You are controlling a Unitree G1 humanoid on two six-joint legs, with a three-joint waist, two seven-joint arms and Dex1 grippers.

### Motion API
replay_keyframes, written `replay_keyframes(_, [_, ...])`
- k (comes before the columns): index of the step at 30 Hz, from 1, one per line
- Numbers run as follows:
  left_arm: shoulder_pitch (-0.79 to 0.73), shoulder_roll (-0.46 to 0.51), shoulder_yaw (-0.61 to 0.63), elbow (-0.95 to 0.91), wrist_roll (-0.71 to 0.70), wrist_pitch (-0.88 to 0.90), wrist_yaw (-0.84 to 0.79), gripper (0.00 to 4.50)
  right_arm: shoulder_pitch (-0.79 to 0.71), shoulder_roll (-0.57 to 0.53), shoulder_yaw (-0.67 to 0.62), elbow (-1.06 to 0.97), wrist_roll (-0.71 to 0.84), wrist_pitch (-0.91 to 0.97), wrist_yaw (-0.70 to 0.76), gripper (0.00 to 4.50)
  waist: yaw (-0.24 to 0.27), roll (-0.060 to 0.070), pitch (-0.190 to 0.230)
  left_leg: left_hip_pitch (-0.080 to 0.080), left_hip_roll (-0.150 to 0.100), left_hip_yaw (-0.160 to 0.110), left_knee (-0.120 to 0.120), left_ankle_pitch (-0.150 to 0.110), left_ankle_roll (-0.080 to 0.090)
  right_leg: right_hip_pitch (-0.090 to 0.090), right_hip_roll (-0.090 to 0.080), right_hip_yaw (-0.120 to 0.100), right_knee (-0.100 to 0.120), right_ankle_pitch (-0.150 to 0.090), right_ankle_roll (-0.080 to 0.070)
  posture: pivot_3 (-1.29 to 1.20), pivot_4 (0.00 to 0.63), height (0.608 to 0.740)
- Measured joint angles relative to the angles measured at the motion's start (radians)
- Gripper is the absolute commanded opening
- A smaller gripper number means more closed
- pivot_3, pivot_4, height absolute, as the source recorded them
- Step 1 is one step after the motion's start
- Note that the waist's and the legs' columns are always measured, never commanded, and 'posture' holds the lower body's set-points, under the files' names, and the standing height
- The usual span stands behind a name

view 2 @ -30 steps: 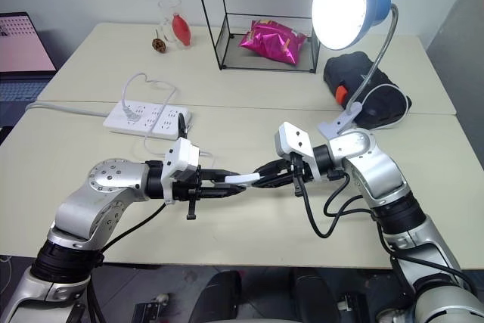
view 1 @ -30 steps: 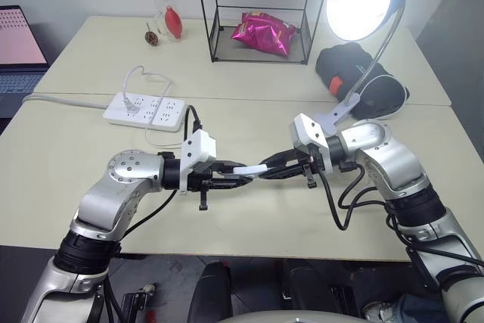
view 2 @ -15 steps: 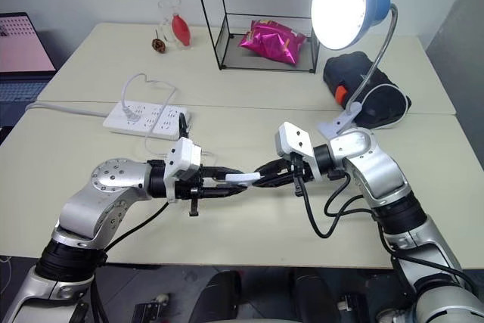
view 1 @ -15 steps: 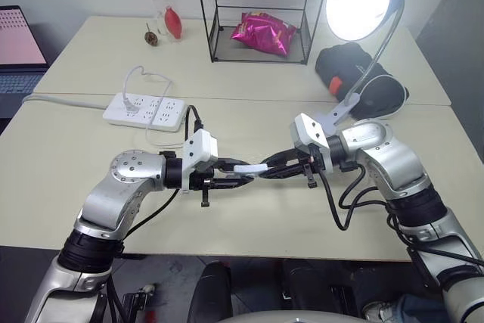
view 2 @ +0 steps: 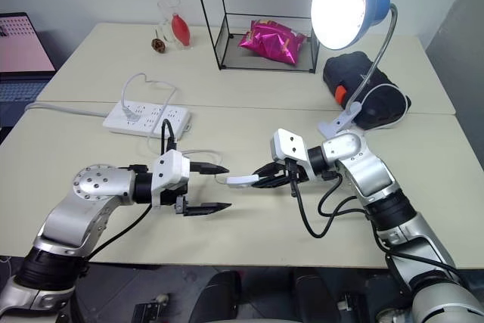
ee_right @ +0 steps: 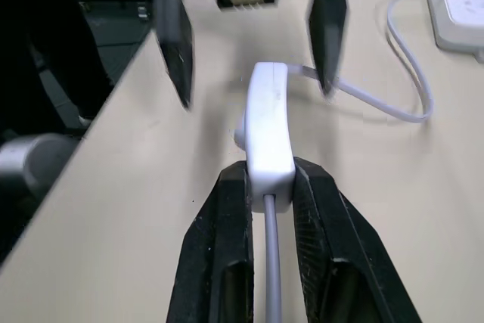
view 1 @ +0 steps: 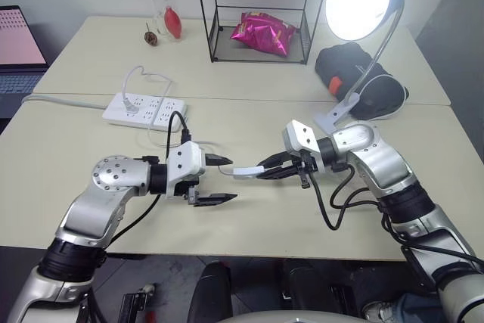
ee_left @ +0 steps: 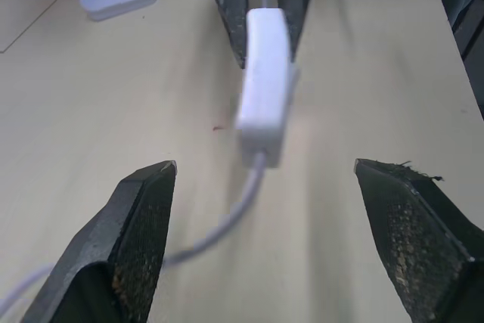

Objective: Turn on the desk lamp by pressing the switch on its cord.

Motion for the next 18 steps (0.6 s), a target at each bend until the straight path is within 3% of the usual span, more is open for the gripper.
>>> replay_keyframes(11, [0.059,0.000,0.055,-0.058,-0.022,0.020,0.050,3.88,-0.092,0.094,0.006,0.395,-0.141,-0.246,-0.063,0.37,0.002,0.000,0.000,0.000,0.000,0.000,0.000,0.000,0.000,0.000,0.000,0.000,0.000,0.000,0.000,0.00,0.150,0.740])
replay_keyframes(13, [0.059,0.000,0.055,-0.060,-0.026,0.024,0.052,3.88,-0.096,0.094,0.004,0.419,-0.145,-0.267,-0.064,1.07,0.002,0.000,0.000,0.000,0.000,0.000,0.000,0.000,0.000,0.000,0.000,0.000,0.000,0.000,0.000,0.00,0.150,0.740])
replay_keyframes(14, [0.059,0.000,0.055,-0.060,-0.028,0.024,0.055,3.88,-0.096,0.094,0.004,0.426,-0.146,-0.273,-0.066,1.14,0.001,0.000,0.000,0.000,0.000,0.000,0.000,0.000,0.000,0.000,0.000,0.000,0.000,0.000,0.000,0.00,0.150,0.740])
replay_keyframes(18, [0.071,0.000,0.079,-0.066,-0.055,0.035,0.065,3.88,-0.096,0.088,-0.004,0.432,-0.148,-0.282,-0.069,2.23,0.001,0.000,0.000,0.000,0.000,0.000,0.000,0.000,0.000,0.000,0.000,0.000,0.000,0.000,0.000,0.00,0.150,0.740])
